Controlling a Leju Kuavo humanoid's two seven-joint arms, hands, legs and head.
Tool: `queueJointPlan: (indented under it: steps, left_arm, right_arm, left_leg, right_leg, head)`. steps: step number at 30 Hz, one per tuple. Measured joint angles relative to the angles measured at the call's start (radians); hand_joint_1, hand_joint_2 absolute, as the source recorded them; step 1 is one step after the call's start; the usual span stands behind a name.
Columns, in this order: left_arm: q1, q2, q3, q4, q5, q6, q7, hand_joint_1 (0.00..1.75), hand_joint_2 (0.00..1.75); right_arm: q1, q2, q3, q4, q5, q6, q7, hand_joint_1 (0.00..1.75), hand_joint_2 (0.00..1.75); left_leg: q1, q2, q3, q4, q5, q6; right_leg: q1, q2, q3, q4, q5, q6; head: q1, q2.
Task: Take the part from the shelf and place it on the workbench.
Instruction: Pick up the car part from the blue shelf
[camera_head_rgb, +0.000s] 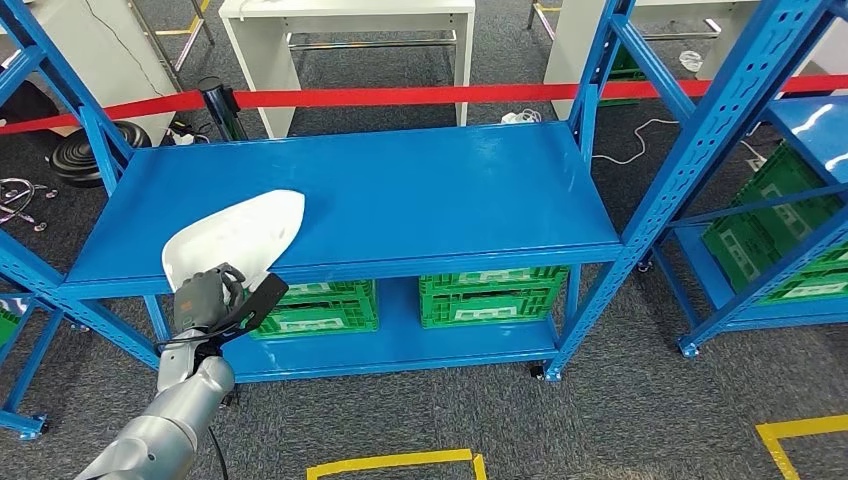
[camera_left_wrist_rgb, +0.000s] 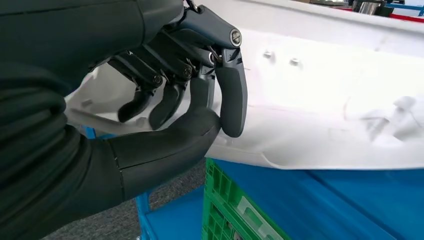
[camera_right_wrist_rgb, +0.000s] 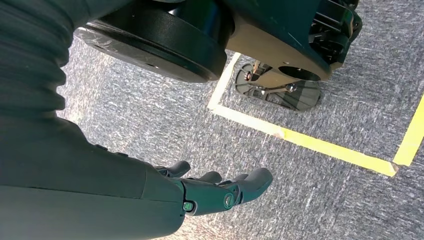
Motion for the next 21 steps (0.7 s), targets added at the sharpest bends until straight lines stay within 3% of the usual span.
queueJointPlan:
  steps: [2,3,4,6,8,21]
  left_arm:
    - [0.001,0.0,0.002,0.001,0.004,-0.001,-0.002,1.55,1.75]
    - [0.002,0.0,0.003,0.001,0.007,-0.001,-0.004,1.35,1.75]
    - [0.003,0.001,0.005,0.001,0.008,-0.001,-0.006,1.1,1.75]
    - [0.006,0.001,0.007,0.001,0.008,-0.001,-0.011,0.35,1.75]
    - [0.01,0.002,0.009,0.001,0.01,0.004,-0.017,0.0,1.75]
    - [0.005,-0.009,0.03,-0.012,0.039,0.087,-0.112,0.0,1.75]
  right_arm:
    - [0.0,0.0,-0.002,0.0,0.001,0.0,0.0,0.0,1.75]
    - [0.0,0.0,-0.004,0.0,0.002,0.0,0.0,0.0,1.75]
    - [0.0,0.0,-0.005,0.0,0.002,0.0,0.0,0.0,1.75]
    - [0.0,0.0,-0.008,0.0,0.003,0.0,0.0,0.0,1.75]
    - [0.0,0.0,-0.008,0.0,0.004,0.0,0.0,0.0,1.75]
    - [0.0,0.0,-0.022,0.0,0.012,0.001,0.0,0.0,1.75]
  left_leg:
    - [0.0,0.0,0.0,0.0,0.0,0.0]
    - [0.0,0.0,0.0,0.0,0.0,0.0]
    - [0.0,0.0,0.0,0.0,0.0,0.0]
    - [0.0,0.0,0.0,0.0,0.0,0.0]
    - [0.0,0.0,0.0,0.0,0.0,0.0]
    - [0.0,0.0,0.002,0.0,0.0,0.0]
  right_leg:
    - [0.0,0.0,0.0,0.0,0.0,0.0]
    - [0.0,0.0,0.0,0.0,0.0,0.0]
    - [0.0,0.0,0.0,0.0,0.0,0.0]
    - [0.0,0.0,0.0,0.0,0.0,0.0]
    - [0.0,0.0,0.0,0.0,0.0,0.0]
    - [0.0,0.0,0.0,0.0,0.0,0.0]
  head:
    - [0.0,0.0]
    - [0.0,0.0]
    - [0.0,0.0]
    - [0.0,0.0]
    - [0.0,0.0]
    - [0.0,0.0]
